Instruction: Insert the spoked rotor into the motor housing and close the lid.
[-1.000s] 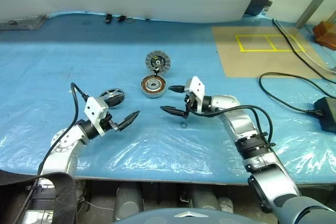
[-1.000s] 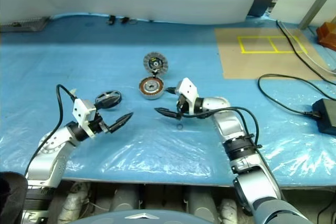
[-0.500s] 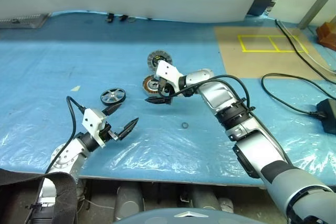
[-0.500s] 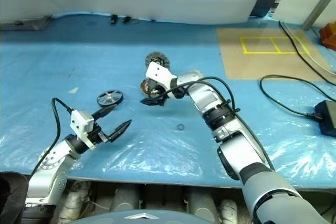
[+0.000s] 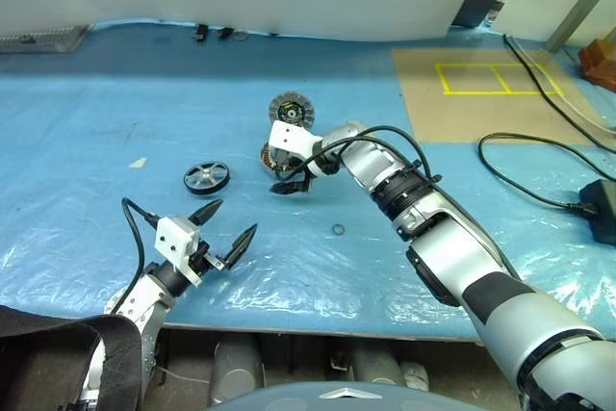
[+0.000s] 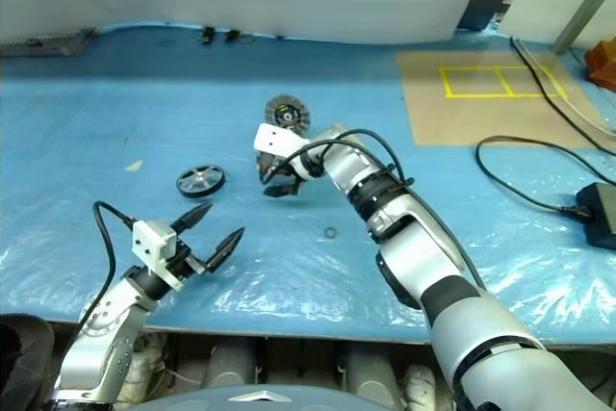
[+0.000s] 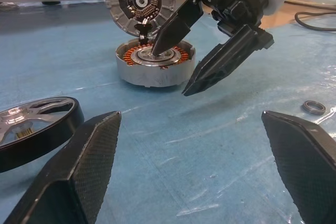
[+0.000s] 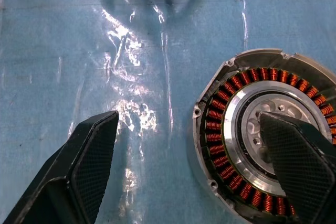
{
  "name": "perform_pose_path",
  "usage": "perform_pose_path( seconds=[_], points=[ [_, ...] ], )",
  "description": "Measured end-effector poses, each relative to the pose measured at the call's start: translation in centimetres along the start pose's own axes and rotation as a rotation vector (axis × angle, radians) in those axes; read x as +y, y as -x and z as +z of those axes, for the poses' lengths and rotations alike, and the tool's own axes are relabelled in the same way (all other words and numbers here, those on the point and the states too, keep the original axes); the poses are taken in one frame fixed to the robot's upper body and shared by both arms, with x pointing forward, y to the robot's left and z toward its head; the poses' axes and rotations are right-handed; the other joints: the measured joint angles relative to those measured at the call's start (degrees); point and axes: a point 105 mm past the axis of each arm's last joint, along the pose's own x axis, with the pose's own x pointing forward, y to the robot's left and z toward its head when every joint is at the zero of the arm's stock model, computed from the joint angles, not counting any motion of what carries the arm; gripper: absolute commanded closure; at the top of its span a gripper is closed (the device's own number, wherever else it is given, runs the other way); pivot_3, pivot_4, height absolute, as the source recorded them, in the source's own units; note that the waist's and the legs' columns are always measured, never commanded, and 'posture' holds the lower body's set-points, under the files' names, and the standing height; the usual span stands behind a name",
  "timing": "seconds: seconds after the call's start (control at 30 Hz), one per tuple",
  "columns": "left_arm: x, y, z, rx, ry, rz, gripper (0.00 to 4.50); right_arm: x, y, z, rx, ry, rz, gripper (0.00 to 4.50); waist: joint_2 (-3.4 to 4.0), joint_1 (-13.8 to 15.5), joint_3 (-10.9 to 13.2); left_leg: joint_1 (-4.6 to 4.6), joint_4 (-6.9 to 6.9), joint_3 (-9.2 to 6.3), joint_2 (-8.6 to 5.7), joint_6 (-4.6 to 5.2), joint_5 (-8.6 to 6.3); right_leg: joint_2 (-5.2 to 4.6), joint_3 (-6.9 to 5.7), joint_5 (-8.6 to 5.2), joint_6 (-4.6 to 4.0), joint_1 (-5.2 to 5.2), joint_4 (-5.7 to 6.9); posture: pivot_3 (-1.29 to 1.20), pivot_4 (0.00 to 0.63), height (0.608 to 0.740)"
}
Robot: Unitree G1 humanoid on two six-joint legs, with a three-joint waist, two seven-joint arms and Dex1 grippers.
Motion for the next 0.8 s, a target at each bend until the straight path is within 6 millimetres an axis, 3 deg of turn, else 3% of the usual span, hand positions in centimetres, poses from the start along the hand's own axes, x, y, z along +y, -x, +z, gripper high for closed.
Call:
perform_pose_path(
  seconds=[0.37,0.47,0.63,0.8],
  points=[
    [-0.4,0.1,-0.3,-0.002,0.01,0.01,0.0,-0.6,-0.6,-0.5,0.043,-0.013,-0.014,0.02,0.06,0.07,-0.01,0.02,0.04,0.03,0.0,0.08,-0.05,-0.01,0.01,0.0,-0.01,0.01,0.02,0.0,0.15,0.74],
    [-0.5,-0.1,-0.2,-0.005,0.009,0.006,0.0,-0.5,-0.6,-0.6,0.06,-0.003,0.01,0.61,0.14,0.08,-0.06,0.08,0.05,0.02,0.0,0.08,-0.05,-0.02,0.01,0.0,-0.01,0.08,0.03,0.0,0.15,0.74],
    [-0.4,-0.3,0.1,-0.017,0.003,0.004,0.0,-0.1,-0.4,-0.9,0.08,0.062,0.056,2.34,0.26,0.04,-0.17,0.16,0.03,0.02,0.0,0.08,-0.05,-0.02,0.01,-0.01,-0.02,0.14,0.01,0.0,0.15,0.74],
    [-0.2,-0.3,0.6,-0.028,-0.012,0.008,0.0,0.9,-0.1,-1.3,0.082,0.103,0.114,2.54,0.29,0.04,-0.2,0.6,-0.05,0.01,0.02,0.08,-0.06,-0.02,0.01,-0.04,-0.05,0.55,-0.03,0.0,0.15,0.74]
  ],
)
